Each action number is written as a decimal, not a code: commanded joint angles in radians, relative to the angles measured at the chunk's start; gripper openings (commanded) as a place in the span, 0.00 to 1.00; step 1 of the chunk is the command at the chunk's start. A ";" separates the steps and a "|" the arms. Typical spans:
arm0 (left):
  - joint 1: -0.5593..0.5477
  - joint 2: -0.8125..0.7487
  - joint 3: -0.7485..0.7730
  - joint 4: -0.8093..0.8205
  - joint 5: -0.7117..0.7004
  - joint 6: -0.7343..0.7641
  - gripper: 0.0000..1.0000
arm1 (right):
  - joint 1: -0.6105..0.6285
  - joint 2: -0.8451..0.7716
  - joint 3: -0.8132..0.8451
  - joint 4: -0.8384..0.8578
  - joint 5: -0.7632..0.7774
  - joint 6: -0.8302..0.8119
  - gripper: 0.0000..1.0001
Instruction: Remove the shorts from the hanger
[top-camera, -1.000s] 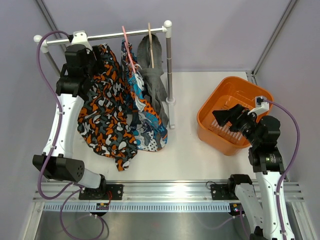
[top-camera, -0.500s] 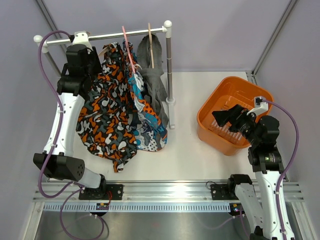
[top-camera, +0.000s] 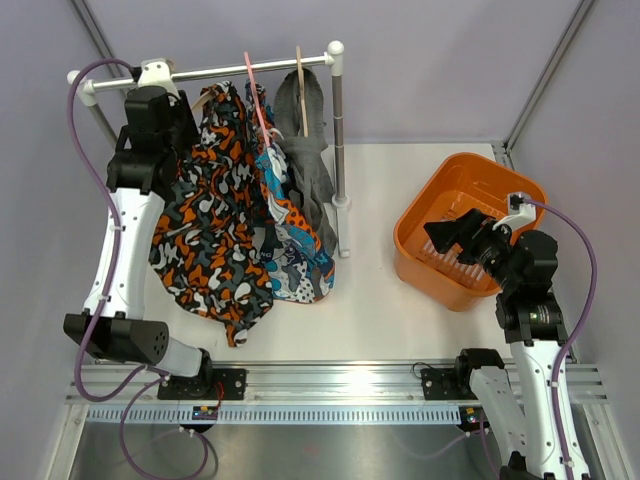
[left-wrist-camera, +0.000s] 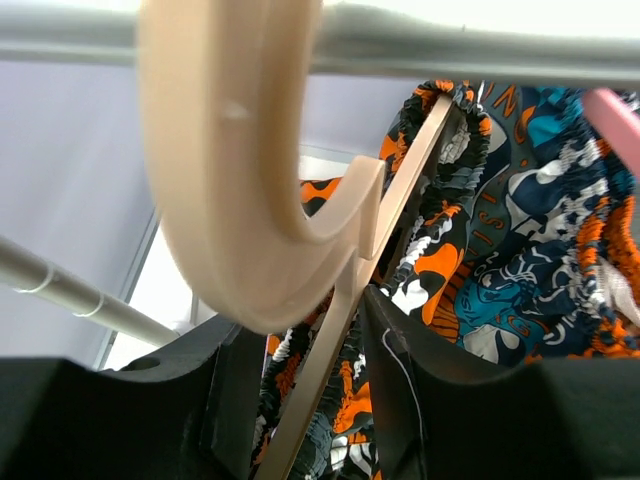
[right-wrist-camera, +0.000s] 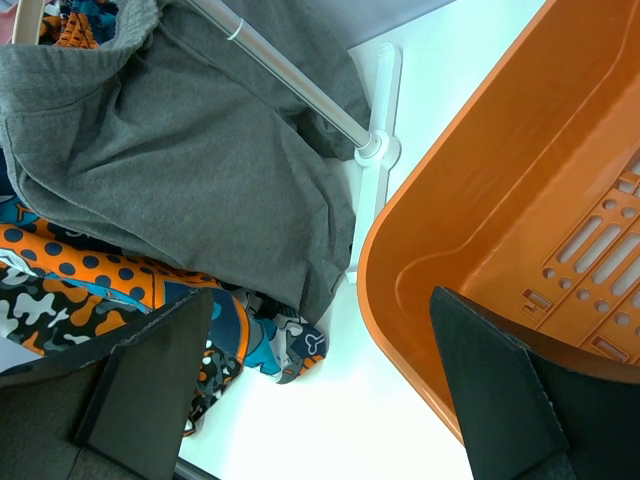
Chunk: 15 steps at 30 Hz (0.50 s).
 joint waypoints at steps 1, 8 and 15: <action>0.004 -0.087 0.077 0.046 -0.017 -0.014 0.00 | -0.005 0.007 -0.004 0.048 0.003 -0.020 1.00; 0.004 -0.101 0.058 0.020 -0.031 -0.028 0.00 | -0.005 0.018 -0.001 0.058 -0.013 -0.014 0.99; 0.002 -0.176 -0.045 -0.007 0.010 -0.082 0.00 | -0.005 0.019 -0.004 0.070 -0.030 -0.024 0.99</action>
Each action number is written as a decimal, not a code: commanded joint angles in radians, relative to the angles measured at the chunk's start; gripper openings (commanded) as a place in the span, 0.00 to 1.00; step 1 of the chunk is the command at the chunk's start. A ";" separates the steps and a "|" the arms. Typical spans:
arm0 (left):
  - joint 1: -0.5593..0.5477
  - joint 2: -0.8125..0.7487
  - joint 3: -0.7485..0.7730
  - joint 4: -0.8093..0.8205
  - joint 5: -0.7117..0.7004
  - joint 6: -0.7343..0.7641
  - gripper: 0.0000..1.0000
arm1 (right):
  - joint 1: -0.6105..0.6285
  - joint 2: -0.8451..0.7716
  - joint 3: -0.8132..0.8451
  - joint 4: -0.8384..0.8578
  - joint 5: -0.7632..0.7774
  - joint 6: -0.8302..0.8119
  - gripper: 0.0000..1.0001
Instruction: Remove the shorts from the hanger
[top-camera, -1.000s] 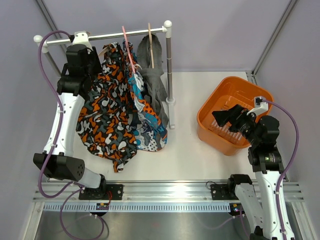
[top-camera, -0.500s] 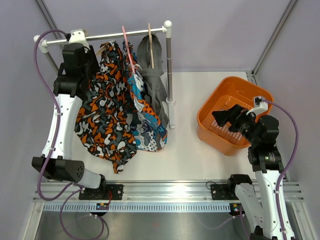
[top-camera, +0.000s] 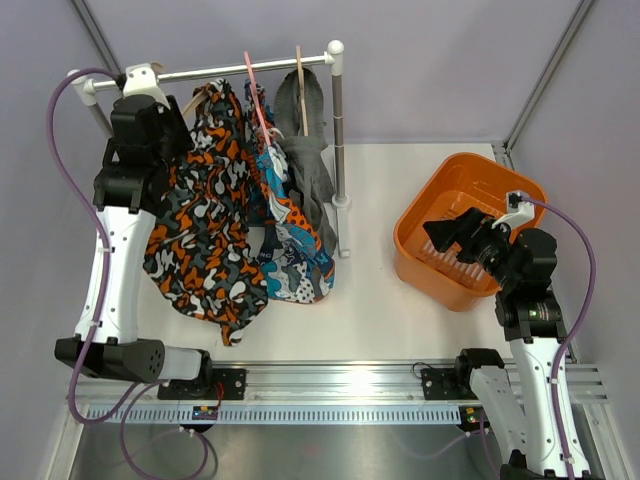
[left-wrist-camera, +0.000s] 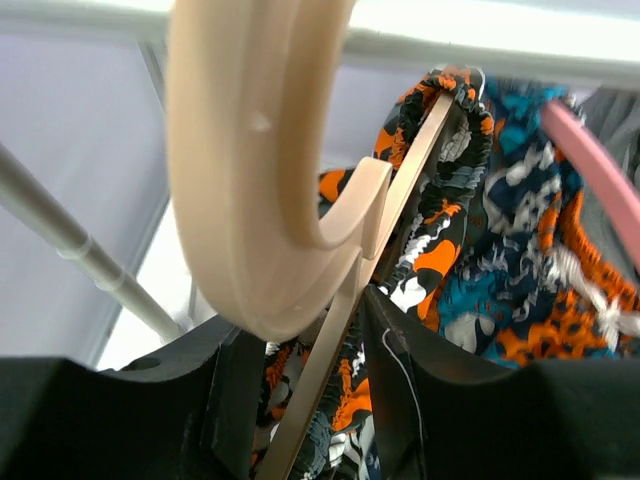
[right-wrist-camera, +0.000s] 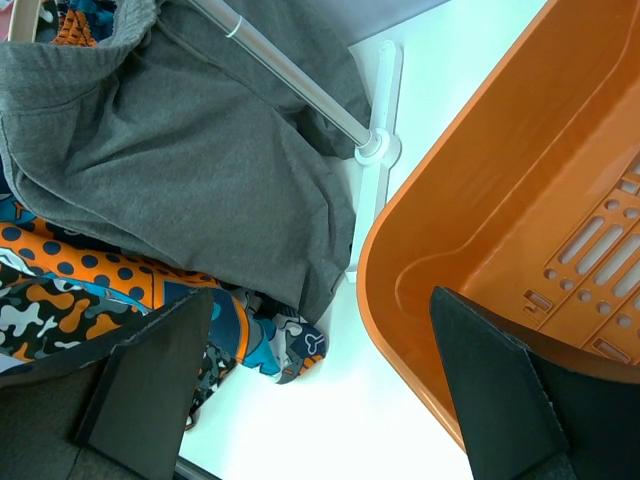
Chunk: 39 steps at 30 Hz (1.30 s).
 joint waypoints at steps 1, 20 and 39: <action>0.002 -0.095 -0.055 0.032 0.004 -0.051 0.00 | -0.005 0.004 -0.004 0.061 -0.025 -0.023 0.99; -0.197 -0.486 -0.453 -0.019 0.247 -0.050 0.00 | 0.012 0.084 0.057 0.065 -0.201 -0.083 0.98; -0.581 -0.405 -0.419 -0.095 0.321 0.043 0.00 | 0.298 0.189 0.222 0.031 -0.127 -0.097 0.97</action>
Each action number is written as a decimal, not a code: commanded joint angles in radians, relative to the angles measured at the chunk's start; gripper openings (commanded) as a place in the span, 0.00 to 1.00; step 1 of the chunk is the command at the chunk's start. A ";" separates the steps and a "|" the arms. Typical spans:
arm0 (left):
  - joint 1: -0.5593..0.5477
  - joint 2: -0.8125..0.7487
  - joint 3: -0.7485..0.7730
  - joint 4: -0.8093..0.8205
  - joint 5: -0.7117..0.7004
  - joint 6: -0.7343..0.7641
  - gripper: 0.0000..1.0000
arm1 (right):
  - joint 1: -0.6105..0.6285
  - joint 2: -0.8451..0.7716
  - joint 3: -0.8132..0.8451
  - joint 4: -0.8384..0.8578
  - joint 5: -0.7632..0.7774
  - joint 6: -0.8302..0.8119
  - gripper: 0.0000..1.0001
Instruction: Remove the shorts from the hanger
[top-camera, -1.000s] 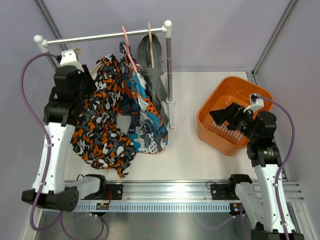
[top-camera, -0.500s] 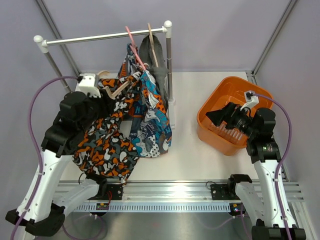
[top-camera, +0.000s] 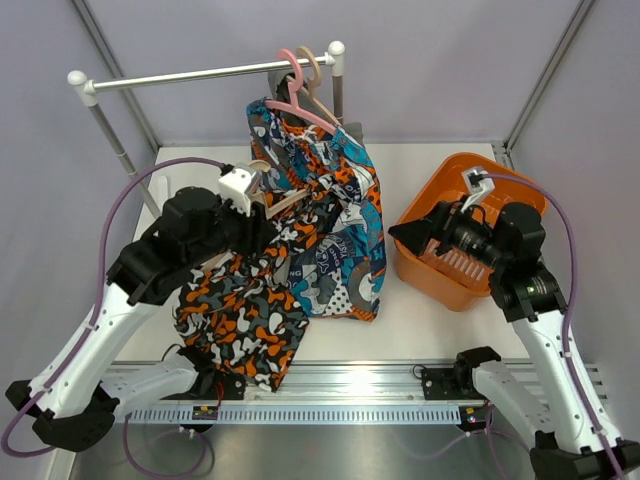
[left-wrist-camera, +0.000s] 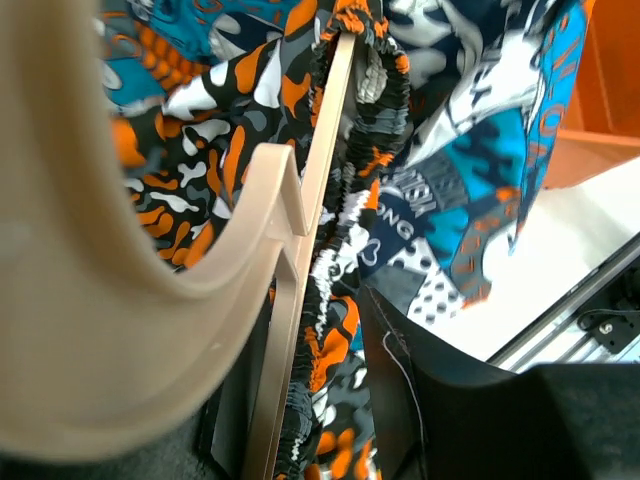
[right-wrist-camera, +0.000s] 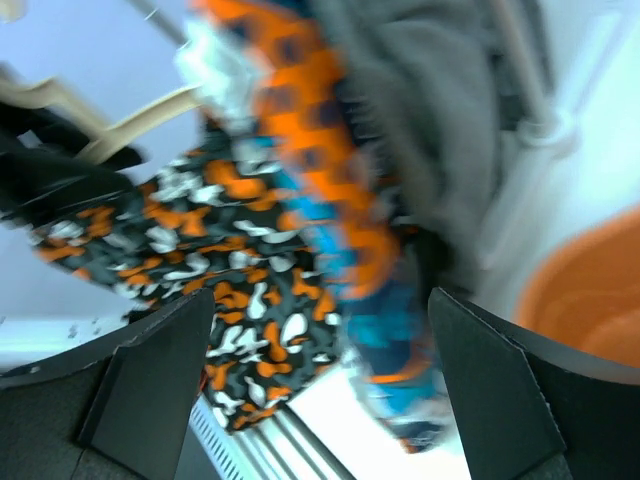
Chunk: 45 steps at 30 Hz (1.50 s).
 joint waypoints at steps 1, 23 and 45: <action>-0.020 0.013 0.032 0.042 0.046 0.031 0.00 | 0.132 0.059 0.091 -0.003 0.099 -0.030 0.97; -0.152 -0.061 0.059 -0.045 0.347 0.149 0.00 | 0.259 0.503 0.419 -0.060 0.541 -0.156 0.93; -0.154 -0.065 0.159 -0.050 0.306 0.172 0.00 | 0.316 0.625 0.579 -0.153 0.696 -0.188 0.88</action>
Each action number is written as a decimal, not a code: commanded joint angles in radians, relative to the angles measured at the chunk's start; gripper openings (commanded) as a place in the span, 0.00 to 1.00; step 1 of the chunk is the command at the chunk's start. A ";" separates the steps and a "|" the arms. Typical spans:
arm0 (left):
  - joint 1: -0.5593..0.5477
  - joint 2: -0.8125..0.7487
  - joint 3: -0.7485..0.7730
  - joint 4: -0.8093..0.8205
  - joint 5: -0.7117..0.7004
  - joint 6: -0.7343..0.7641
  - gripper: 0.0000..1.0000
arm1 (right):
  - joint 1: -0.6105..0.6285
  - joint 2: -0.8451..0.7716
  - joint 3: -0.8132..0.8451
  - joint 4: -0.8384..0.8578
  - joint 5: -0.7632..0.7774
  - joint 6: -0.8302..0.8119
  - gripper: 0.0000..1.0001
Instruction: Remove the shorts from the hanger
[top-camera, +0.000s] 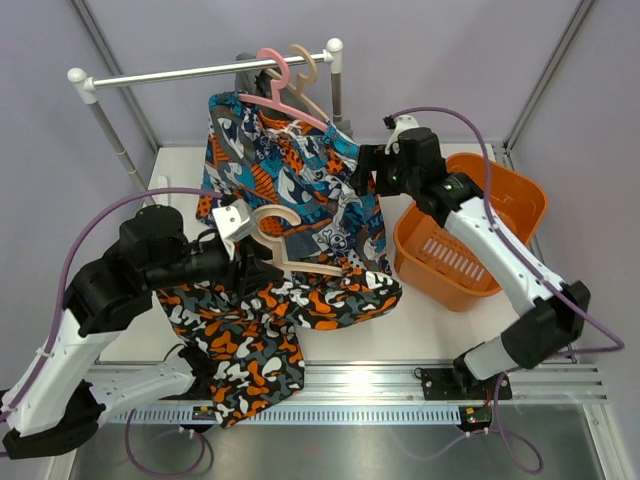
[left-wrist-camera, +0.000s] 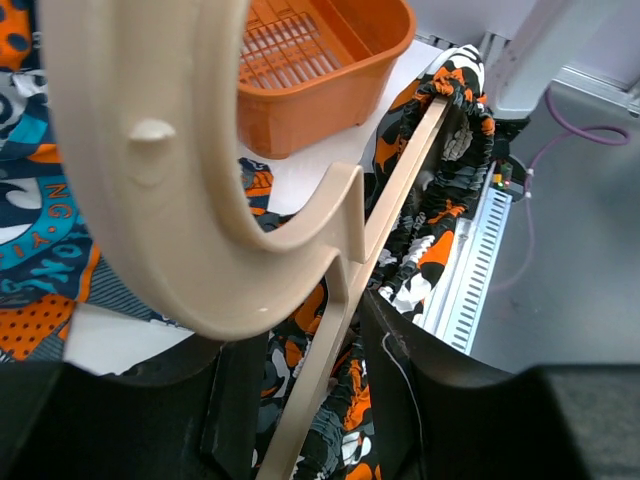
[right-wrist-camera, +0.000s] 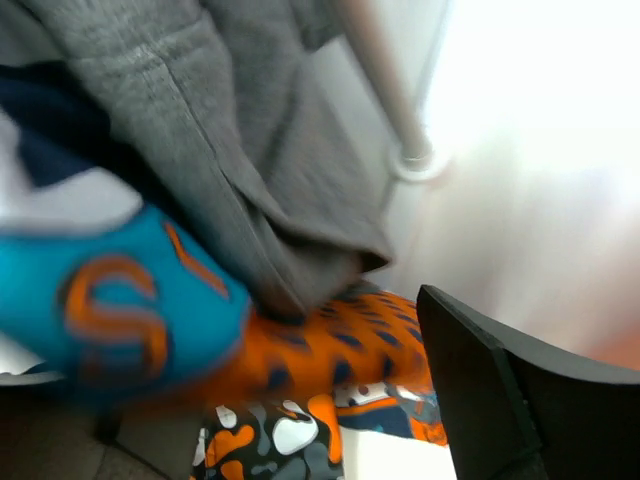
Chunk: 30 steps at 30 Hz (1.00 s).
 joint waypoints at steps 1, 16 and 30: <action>-0.003 0.024 0.020 0.095 -0.069 -0.014 0.00 | 0.001 -0.205 0.034 -0.052 0.195 -0.005 0.90; -0.003 0.268 0.178 0.193 -0.326 -0.103 0.00 | 0.001 -0.400 0.149 -0.314 0.151 0.070 0.86; -0.017 0.587 0.494 0.199 -0.276 -0.091 0.00 | 0.065 -0.388 0.153 -0.392 0.209 0.060 0.82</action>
